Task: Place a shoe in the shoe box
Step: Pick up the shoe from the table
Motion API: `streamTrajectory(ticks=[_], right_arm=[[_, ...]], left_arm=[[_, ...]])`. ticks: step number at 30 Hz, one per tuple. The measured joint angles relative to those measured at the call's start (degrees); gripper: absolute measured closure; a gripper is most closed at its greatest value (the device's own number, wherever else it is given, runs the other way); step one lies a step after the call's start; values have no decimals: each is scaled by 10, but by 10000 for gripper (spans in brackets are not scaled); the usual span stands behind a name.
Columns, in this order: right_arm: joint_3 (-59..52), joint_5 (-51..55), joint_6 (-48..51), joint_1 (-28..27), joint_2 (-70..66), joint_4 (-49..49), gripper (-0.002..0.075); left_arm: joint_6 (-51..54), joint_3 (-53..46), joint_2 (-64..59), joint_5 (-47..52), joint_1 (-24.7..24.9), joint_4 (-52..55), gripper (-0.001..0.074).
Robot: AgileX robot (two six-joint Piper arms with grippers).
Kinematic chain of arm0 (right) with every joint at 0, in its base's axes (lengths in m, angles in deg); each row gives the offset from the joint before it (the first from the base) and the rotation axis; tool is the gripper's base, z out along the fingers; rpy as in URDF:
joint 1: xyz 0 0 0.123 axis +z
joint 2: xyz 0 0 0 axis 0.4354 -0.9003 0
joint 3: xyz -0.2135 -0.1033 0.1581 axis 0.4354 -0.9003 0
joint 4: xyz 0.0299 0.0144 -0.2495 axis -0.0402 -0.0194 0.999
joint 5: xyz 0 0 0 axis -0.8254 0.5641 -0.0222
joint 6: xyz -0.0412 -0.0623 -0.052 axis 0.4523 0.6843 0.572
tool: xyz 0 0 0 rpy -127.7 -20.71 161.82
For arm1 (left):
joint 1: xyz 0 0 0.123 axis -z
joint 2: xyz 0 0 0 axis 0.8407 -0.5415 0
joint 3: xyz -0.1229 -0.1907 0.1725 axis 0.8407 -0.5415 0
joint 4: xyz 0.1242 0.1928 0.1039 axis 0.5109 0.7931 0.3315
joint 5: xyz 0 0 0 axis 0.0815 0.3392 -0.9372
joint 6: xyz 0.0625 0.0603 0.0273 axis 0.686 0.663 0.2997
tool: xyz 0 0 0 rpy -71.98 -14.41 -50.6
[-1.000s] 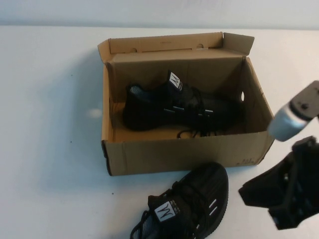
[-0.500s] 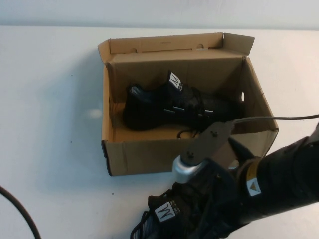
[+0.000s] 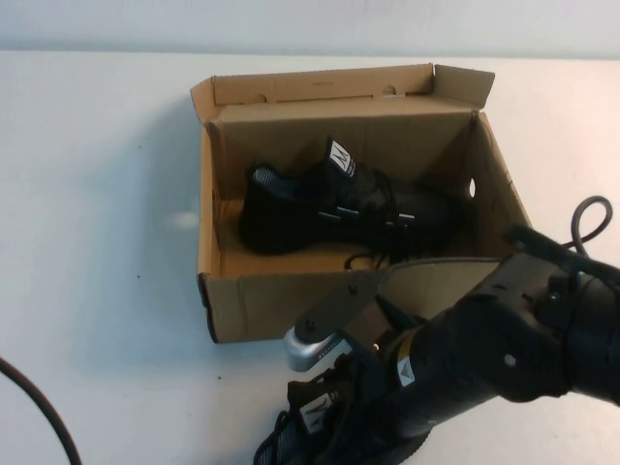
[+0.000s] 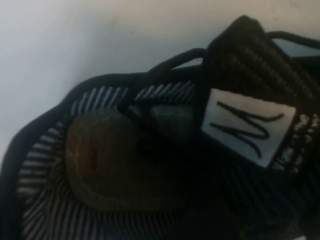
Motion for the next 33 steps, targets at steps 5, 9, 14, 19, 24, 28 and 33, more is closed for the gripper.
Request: streamTrajectory(ticks=[5,9,14,19,24,28,33], right_arm=[[1,-7,4,0,-27,0,360],[1,-7,4,0,-34,1,575],[4,-6,4,1,-32,-1,719],[16,9,4,1,-15,-2,736],[36,25,4,1,-7,-17,647],[49,33,4,1,-6,-27,396],[51,43,4,1,-9,-29,138]], left_arm=[[0,0,0,0,0,1,736],[0,0,0,0,0,1,736],[0,0,0,0,0,1,736],[1,0,0,0,0,1,736],[1,0,0,0,0,1,736],[1,0,0,0,0,1,736],[1,0,0,-1,0,1,736]])
